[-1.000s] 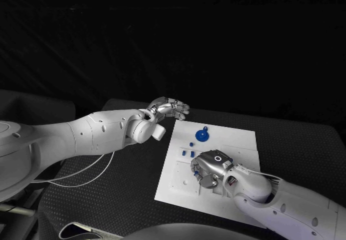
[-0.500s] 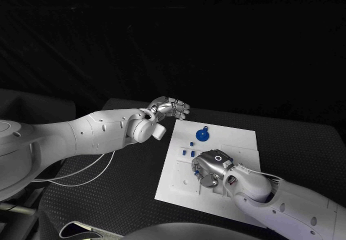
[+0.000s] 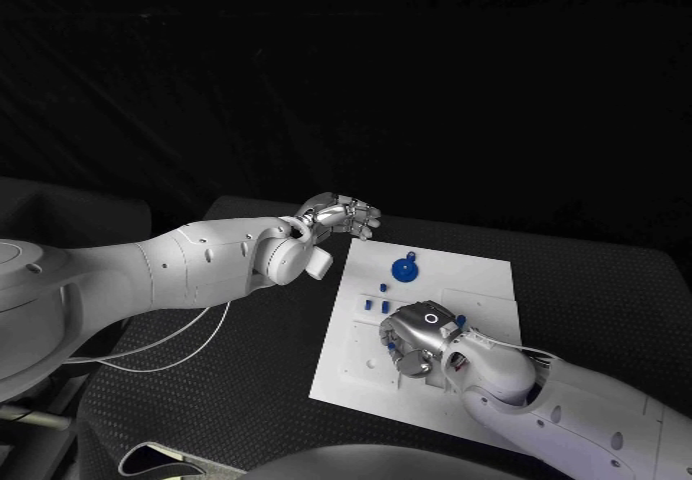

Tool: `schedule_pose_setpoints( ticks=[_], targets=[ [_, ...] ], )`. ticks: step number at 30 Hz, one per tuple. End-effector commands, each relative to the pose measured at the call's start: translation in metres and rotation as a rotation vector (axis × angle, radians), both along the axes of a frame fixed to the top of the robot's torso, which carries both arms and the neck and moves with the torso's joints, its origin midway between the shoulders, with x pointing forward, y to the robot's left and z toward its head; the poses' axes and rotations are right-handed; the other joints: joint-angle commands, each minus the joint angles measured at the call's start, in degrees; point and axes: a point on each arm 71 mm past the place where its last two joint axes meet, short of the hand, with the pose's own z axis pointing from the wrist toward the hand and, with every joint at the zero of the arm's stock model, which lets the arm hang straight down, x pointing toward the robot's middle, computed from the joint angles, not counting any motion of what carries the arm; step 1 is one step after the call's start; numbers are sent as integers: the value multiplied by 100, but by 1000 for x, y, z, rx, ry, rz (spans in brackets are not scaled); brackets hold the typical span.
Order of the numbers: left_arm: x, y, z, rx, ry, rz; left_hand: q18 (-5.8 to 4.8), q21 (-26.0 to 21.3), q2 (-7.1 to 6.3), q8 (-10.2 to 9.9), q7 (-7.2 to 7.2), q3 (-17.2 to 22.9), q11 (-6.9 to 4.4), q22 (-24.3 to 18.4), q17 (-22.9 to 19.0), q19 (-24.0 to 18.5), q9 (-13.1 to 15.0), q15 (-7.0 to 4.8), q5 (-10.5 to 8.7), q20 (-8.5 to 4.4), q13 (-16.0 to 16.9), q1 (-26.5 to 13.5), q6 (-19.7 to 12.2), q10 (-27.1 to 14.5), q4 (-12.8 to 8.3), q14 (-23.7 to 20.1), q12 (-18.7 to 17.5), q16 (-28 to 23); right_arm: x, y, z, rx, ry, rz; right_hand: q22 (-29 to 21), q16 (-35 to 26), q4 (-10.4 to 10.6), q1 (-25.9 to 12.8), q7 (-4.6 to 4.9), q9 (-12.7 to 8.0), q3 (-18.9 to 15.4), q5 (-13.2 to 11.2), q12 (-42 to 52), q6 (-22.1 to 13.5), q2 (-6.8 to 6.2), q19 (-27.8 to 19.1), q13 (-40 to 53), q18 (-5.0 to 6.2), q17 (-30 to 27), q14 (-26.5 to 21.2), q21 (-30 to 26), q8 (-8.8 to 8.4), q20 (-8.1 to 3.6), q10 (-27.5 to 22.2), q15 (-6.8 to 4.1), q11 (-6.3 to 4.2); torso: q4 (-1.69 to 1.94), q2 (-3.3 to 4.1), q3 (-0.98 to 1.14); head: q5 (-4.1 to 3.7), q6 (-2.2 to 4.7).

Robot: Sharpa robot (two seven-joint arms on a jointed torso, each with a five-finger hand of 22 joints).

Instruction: Assemble the parts on the task board

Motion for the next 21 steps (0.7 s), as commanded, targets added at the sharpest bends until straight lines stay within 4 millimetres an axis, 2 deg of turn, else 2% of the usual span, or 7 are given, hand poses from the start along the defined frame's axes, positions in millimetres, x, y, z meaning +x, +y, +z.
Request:
schedule_pose_setpoints(
  ticks=[1, 16, 18, 19, 21],
  targets=[
    [0, -3, 1, -15, -1, -15, 95, -35, -11, -8, 2, -2, 8, 6, 8, 39, 10, -1, -1, -18, -7, -50, -58, -40, 24, 46, 8, -32, -5, 2, -5, -29, 17, 21, 7, -23, -4, 42, 6, 7, 28, 36, -24, 51, 11, 29, -6, 70, -6, 11, 18, 14, -27, 24, -35, -6, -1, 1, 3, 7, -7],
    [0, -3, 1, -16, 1, -16, 95, -41, -13, -8, 2, -2, 8, 9, 17, 40, 12, -1, -1, -18, -8, -50, -60, -41, 25, 47, 10, -42, -2, -3, -9, -38, 39, 0, 6, -52, -2, -2, 24, 7, 28, 39, -68, 14, 6, 10, -5, 70, -23, -12, 7, -18, -21, -14, -19, 13, -6, -2, 1, -3, 10],
    [0, -2, 1, -15, 2, -15, 95, -42, -13, -8, 2, -2, 8, 10, 18, 40, 12, -1, -2, -18, -9, -50, -61, -41, 26, 47, 9, -43, -2, -6, -8, -22, 46, -5, 7, -107, 8, -90, 78, -22, 10, 103, -168, -107, -107, -27, -34, 70, -56, -76, -7, -103, -3, -144, 34, 74, -7, -5, 2, -12, 22],
    [0, -2, 1, -14, 2, -14, 95, -42, -13, -8, 3, -2, 8, 10, 18, 40, 12, -1, -1, -18, -9, -50, -61, -41, 26, 48, 9, -44, -2, -7, -8, -13, 45, -7, 7, -127, 41, -156, 120, -46, -24, 177, -236, -197, -225, -55, -60, 70, -71, -99, -20, -163, 13, -240, 71, 118, -7, -5, 2, -12, 22],
    [0, -1, 1, -14, 3, -14, 95, -43, -14, -8, 3, -2, 8, 11, 20, 40, 12, -1, -2, -18, -9, -51, -62, -41, 27, 48, 10, -45, -2, -9, -5, 10, 38, -14, 9, -160, 100, -242, 201, -93, -112, 176, -361, -373, -404, -111, -113, 70, -101, -138, -43, -273, 40, -420, 138, 195, -9, -5, 2, -26, 30]
  ],
)
